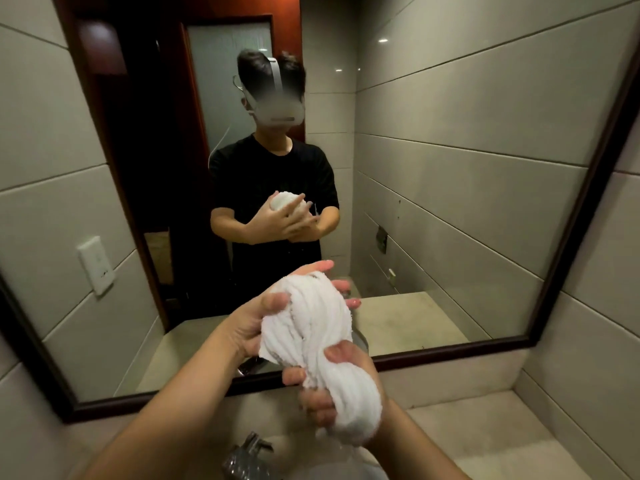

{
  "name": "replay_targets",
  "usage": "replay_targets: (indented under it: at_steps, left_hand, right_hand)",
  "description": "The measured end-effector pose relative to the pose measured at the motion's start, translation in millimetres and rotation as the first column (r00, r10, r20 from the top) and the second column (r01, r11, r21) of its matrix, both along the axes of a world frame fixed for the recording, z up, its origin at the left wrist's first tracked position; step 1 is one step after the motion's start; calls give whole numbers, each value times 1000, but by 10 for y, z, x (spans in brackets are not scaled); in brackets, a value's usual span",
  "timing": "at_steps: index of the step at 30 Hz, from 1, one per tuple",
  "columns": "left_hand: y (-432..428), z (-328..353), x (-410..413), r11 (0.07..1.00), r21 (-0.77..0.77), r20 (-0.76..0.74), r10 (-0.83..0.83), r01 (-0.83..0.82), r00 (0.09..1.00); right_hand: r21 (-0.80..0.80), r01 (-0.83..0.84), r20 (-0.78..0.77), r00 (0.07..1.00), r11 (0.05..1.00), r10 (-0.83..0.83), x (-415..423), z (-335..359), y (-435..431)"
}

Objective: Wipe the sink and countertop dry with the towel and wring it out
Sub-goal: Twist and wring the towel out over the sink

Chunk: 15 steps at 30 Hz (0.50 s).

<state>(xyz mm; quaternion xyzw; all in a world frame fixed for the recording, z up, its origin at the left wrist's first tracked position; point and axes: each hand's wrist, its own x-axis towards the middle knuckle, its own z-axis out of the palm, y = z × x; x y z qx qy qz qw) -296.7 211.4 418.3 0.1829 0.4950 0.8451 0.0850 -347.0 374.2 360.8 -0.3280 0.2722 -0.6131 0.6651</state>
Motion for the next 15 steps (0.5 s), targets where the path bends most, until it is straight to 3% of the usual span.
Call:
replay_targets:
  at_steps: [3,6,10,12,15]
  left_hand:
    - [-34,-68,-52,925,-121,42,367,-359,929]
    - [65,-112,-27,859,-59,183,511,-509,840]
    - [172,-234,-13,793,-77,283,599,-605,749]
    - [178,-394,-29,709,-182,230,704,-681,672]
    - [243,-701,-18,563,-362,177,824,-743,539]
  right_hand:
    - [112,94,98,990,989,-105,-35,-4,38]
    - [136,218,68,971,966,-229,-51,-53,158]
    - [139,382,-302,895,914,-328,-3,27,291]
    - [123,438,-495,805,891,-327,69,39,259]
    - [138,534,-609,710,834,-354,227,-95,181]
